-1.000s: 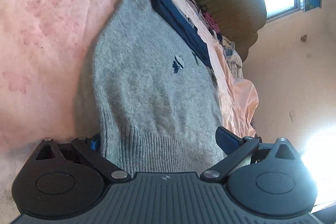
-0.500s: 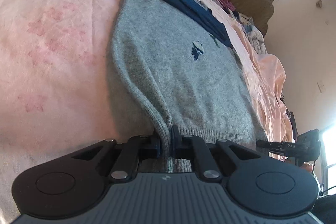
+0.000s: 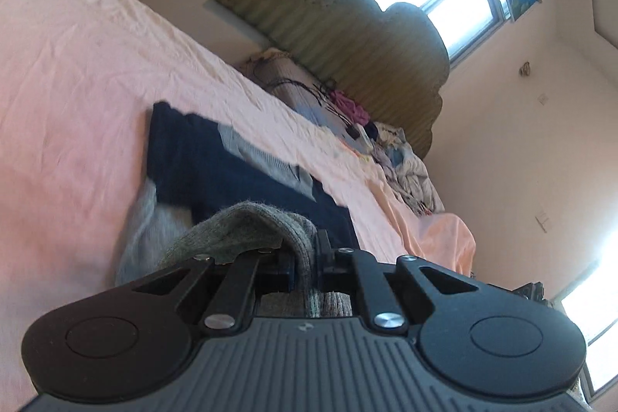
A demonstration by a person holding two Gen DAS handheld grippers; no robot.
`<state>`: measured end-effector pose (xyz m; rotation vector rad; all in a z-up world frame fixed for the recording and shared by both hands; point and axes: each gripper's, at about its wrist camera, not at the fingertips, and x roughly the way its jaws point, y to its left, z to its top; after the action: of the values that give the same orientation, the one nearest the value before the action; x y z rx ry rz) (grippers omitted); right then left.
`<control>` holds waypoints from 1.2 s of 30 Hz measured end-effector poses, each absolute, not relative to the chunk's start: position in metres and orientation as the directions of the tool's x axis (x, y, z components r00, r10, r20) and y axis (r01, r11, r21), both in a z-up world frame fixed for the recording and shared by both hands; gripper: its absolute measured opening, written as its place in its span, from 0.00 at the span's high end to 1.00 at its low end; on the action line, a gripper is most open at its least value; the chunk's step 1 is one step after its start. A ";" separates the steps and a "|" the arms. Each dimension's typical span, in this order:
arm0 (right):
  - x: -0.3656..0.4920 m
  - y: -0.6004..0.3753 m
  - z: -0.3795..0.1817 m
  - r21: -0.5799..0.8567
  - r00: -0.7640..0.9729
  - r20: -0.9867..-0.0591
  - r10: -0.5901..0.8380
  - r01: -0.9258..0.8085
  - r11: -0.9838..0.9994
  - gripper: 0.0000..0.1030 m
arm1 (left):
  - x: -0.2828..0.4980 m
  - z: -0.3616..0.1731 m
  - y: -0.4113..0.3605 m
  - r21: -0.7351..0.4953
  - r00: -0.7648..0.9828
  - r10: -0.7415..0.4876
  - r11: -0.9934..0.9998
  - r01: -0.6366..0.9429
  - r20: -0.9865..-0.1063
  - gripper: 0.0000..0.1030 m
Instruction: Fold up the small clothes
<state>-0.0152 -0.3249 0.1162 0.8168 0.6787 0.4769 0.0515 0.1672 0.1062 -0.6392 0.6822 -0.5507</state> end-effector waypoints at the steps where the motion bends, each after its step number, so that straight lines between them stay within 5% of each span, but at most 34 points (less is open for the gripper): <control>1: 0.005 -0.329 0.114 0.795 0.701 -0.356 0.618 -0.120 0.594 0.89 | 0.074 0.106 0.165 -0.690 0.655 -0.641 0.681 0.246 -0.400 0.91; 10: 0.205 -0.344 0.046 0.814 0.695 -0.455 0.557 0.071 0.576 0.89 | 0.249 0.065 0.139 -0.579 0.685 -0.496 0.805 0.131 -0.534 0.89; 12: 0.231 -0.344 0.024 0.822 0.696 -0.474 0.540 0.130 0.555 0.82 | 0.272 0.056 0.138 -0.528 0.695 -0.401 0.848 0.036 -0.597 0.88; 14: 0.246 -0.344 0.012 0.826 0.713 -0.484 0.508 0.180 0.535 0.55 | 0.280 0.058 0.146 -0.555 0.709 -0.409 0.831 0.029 -0.575 0.77; 15: 0.248 -0.343 0.011 0.838 0.733 -0.461 0.499 0.174 0.518 0.32 | 0.278 0.062 0.152 -0.572 0.732 -0.403 0.820 0.022 -0.549 0.63; 16: 0.246 -0.343 0.014 0.849 0.759 -0.430 0.489 0.156 0.505 0.26 | 0.271 0.068 0.159 -0.578 0.768 -0.376 0.816 0.009 -0.519 0.42; 18: 0.237 -0.344 0.023 0.866 0.791 -0.371 0.487 0.105 0.489 0.27 | 0.249 0.080 0.168 -0.562 0.831 -0.308 0.827 -0.006 -0.463 0.16; 24: 0.176 -0.338 0.056 0.765 0.769 -0.432 0.471 0.037 0.643 0.26 | 0.150 0.072 0.167 -0.473 0.806 -0.287 0.881 0.009 -0.519 0.16; 31: 0.025 -0.322 0.042 0.760 0.709 -0.487 0.510 0.056 0.647 0.26 | 0.019 0.011 0.187 -0.721 0.790 -0.347 0.673 -0.167 -0.506 0.16; 36: -0.002 -0.302 0.017 0.765 0.693 -0.521 0.499 0.120 0.632 0.26 | 0.024 -0.008 0.176 -0.814 0.803 -0.428 0.569 -0.115 -0.413 0.16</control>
<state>-0.0017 -0.3016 0.0175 0.8784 0.7969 0.2453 0.0239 0.1758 -0.0080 -0.9633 0.6337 -0.1988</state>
